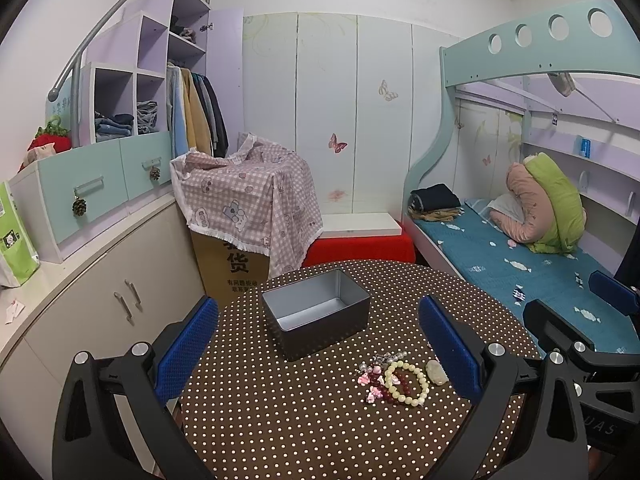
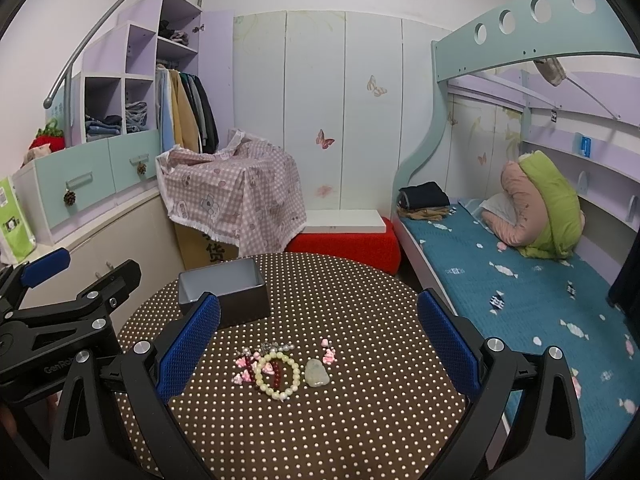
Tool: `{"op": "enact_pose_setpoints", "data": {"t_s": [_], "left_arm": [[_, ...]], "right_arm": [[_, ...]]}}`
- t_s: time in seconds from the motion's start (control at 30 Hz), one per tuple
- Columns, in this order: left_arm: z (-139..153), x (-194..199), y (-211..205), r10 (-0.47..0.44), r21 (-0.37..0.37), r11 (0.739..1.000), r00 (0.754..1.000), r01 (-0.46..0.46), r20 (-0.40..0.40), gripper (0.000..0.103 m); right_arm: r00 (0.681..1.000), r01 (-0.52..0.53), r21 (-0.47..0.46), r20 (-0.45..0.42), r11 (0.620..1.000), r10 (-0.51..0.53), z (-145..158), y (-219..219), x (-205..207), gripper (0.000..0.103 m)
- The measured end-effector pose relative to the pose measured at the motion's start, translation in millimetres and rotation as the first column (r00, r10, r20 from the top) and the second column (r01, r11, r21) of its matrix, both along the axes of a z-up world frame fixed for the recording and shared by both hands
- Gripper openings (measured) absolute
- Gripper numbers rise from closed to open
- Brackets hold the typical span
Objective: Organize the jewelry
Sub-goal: 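Move the left tool to the cream bracelet while the right tool approaches the jade pendant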
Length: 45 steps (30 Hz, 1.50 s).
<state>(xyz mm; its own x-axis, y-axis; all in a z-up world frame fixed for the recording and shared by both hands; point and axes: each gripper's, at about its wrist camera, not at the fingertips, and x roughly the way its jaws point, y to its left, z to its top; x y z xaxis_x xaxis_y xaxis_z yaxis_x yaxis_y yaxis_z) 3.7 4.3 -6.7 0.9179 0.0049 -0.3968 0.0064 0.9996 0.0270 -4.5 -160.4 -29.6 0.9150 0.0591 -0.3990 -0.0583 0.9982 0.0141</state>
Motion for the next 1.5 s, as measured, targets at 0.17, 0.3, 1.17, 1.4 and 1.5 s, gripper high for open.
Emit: {"op": "enact_pose_setpoints", "data": {"t_s": [0.17, 0.3, 1.17, 1.4, 1.5], "left_arm": [[-5.7, 11.3, 2.3, -0.025, -0.028, 0.999, 0.999, 0.023, -0.044, 0.096], [-14.5, 22.8, 7.7, -0.018, -0.041, 0.999, 0.997, 0.015, -0.078, 0.096], [-179.3, 110.6, 22.7, -0.018, -0.068, 0.997, 0.847, -0.022, -0.532, 0.096], [-186.4, 109.3, 22.1, -0.04, -0.013, 0.999, 0.856, 0.039, -0.515, 0.096], [-185.4, 109.6, 22.4, -0.056, -0.016, 0.998, 0.848, 0.055, -0.527, 0.096]], "right_arm": [[1.0, -0.017, 0.002, -0.019, 1.0, 0.017, -3.7, -2.5, 7.1, 0.096], [0.999, -0.025, -0.004, -0.036, 1.0, 0.025, -12.3, -4.1, 17.5, 0.096], [0.914, -0.109, -0.028, -0.396, 0.994, 0.089, -151.0, -17.6, 114.1, 0.093], [0.884, -0.152, -0.035, -0.451, 0.988, 0.12, -162.1, -14.0, 132.7, 0.057], [0.876, -0.17, -0.039, -0.463, 0.985, 0.134, -164.9, -10.8, 137.9, 0.057]]}}
